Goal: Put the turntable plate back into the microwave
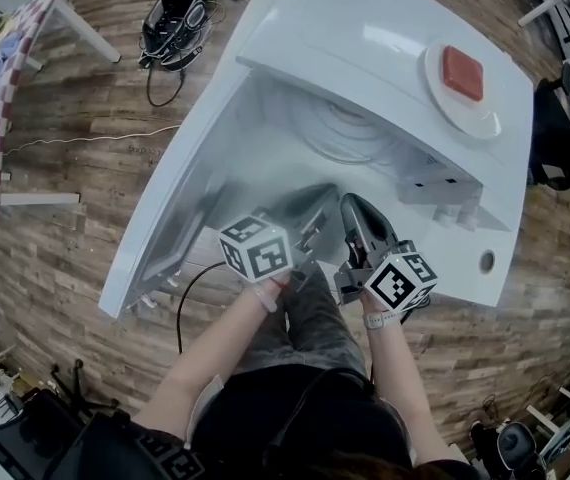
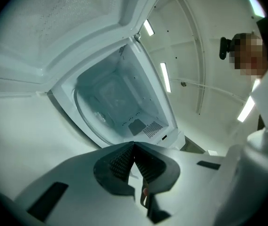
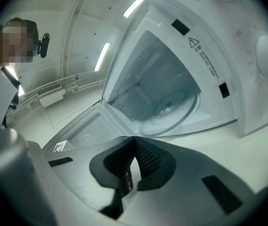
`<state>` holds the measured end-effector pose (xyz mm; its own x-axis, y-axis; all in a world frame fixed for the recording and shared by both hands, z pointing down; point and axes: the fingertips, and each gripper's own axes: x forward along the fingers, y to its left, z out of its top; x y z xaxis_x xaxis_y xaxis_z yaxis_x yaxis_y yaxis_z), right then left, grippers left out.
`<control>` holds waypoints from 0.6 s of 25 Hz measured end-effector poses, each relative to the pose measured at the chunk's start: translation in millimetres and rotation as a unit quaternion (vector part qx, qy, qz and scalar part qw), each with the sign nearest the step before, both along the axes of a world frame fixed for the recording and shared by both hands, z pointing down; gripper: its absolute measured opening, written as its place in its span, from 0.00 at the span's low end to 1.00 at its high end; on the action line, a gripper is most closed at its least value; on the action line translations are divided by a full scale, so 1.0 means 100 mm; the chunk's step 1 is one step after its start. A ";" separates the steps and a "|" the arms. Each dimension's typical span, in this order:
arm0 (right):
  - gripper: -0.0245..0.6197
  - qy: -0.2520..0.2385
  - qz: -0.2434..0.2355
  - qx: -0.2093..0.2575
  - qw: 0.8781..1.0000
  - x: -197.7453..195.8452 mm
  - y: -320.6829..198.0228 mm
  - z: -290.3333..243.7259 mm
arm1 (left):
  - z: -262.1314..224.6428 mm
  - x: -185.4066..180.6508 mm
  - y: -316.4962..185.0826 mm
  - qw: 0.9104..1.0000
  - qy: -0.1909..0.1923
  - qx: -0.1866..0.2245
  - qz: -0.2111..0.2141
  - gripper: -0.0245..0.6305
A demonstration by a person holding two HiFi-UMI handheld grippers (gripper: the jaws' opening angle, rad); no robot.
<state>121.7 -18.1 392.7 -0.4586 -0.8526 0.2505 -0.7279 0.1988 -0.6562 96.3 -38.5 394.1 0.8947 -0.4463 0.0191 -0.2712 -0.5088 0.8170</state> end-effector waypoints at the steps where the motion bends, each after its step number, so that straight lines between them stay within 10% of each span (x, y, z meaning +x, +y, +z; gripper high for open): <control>1: 0.07 0.006 -0.004 0.002 1.000 -0.01 0.02 -0.01 | -0.02 0.00 0.02 1.000 -0.006 0.008 0.003 0.06; 15: 0.07 0.072 -0.042 0.038 0.996 -0.16 0.34 -0.25 | -0.34 -0.10 0.41 0.990 -0.040 0.130 0.042 0.06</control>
